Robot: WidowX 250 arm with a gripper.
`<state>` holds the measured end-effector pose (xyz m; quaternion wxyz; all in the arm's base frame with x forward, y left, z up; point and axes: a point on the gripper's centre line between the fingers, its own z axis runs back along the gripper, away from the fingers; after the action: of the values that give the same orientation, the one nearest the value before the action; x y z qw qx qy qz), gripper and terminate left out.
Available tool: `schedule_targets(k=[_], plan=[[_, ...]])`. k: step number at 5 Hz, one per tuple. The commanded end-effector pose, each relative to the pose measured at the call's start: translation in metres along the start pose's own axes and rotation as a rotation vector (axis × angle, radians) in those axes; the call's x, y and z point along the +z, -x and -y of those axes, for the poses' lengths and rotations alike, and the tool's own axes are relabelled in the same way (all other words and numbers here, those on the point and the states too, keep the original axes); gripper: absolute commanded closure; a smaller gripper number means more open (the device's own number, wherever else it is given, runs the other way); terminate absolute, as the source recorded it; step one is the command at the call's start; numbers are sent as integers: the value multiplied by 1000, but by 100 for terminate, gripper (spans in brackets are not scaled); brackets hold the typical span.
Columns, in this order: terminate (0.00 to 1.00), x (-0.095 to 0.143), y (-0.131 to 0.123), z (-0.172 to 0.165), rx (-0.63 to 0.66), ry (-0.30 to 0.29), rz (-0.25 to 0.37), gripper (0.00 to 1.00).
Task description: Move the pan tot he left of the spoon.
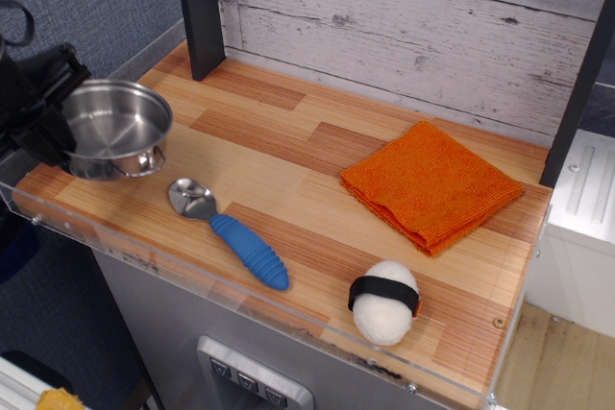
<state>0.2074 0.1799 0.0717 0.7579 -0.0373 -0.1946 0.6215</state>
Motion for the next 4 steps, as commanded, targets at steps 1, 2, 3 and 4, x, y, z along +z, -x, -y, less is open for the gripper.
schedule_targets(k=[1, 2, 3, 4], plan=[[0, -14, -3, -2, -6, -7, 5, 100], [0, -28, -2, -8, -13, -20, -12, 100], [0, -40, -5, -14, -17, -41, -32, 100], [0, -44, -8, -17, -4, -51, -39, 100]])
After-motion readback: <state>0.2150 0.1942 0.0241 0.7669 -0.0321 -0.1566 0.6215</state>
